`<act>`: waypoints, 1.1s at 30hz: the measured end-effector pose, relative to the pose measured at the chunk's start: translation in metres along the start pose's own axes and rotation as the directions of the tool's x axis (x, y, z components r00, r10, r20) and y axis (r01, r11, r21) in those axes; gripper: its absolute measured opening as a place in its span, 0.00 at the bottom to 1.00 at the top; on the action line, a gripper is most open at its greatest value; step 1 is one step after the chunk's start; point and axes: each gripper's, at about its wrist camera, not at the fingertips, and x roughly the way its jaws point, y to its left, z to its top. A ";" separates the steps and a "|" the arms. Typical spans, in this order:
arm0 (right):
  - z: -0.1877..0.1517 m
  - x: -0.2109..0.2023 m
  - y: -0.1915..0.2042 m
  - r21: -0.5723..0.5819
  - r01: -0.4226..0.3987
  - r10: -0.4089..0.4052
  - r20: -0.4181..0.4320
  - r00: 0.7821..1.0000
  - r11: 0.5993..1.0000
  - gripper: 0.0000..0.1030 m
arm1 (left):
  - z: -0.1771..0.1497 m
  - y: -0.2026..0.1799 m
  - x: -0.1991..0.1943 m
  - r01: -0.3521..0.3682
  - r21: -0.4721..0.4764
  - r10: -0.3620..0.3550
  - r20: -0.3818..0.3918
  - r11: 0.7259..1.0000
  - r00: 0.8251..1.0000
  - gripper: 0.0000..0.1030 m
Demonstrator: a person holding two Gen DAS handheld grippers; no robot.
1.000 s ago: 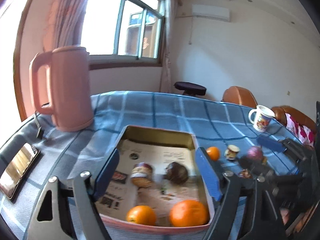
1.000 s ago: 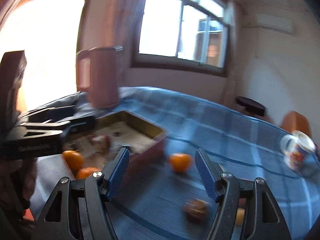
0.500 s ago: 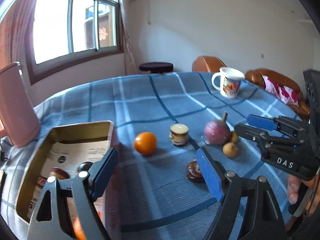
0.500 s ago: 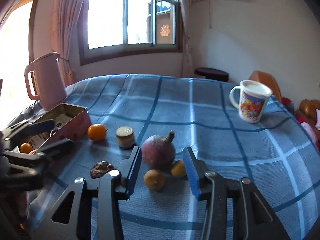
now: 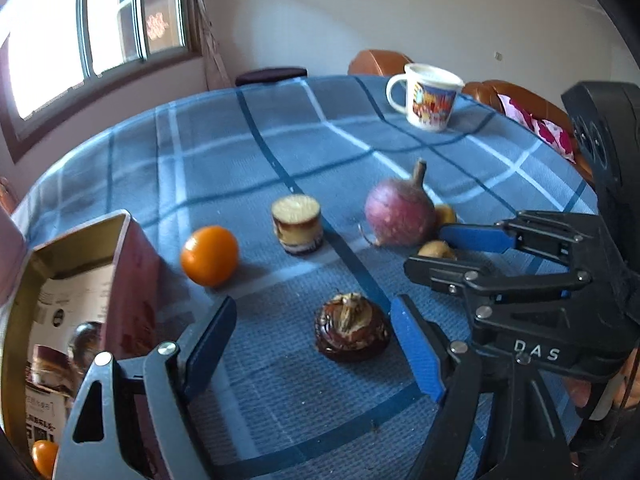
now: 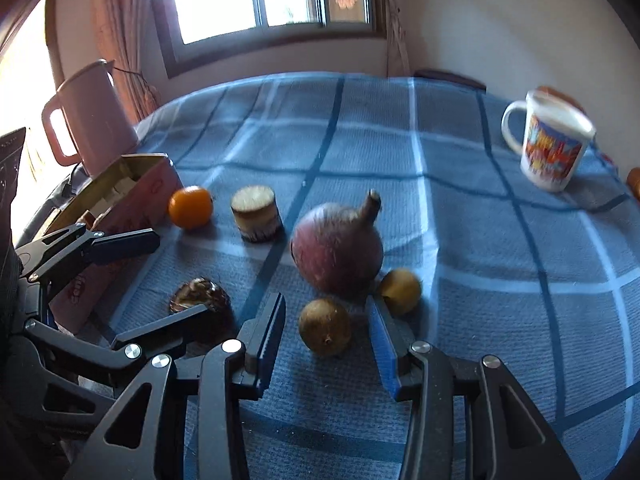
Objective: Organize fruits
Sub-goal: 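Move the right tool to the brown round fruit while the left tool reaches the brown pastry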
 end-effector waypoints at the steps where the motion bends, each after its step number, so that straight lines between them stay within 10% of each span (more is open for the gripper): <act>1: 0.000 0.002 -0.001 0.002 -0.005 0.005 -0.009 1.000 1.000 0.43 | 0.000 0.001 0.003 0.012 -0.008 -0.012 -0.014 1.000 1.000 0.79; 7: 0.000 0.005 0.002 -0.015 0.006 -0.007 -0.030 1.000 1.000 0.42 | -0.001 0.003 0.009 0.063 -0.023 -0.064 -0.050 0.998 0.997 0.72; 12: 0.000 0.006 0.006 -0.040 0.031 -0.032 -0.029 0.999 0.999 0.28 | -0.002 -0.002 0.008 0.104 0.005 -0.104 -0.055 0.995 0.993 0.41; 33: -0.001 -0.023 0.018 -0.096 0.017 -0.005 0.125 0.992 0.995 0.27 | -0.003 0.005 -0.009 0.117 -0.015 -0.116 0.041 0.993 0.992 0.41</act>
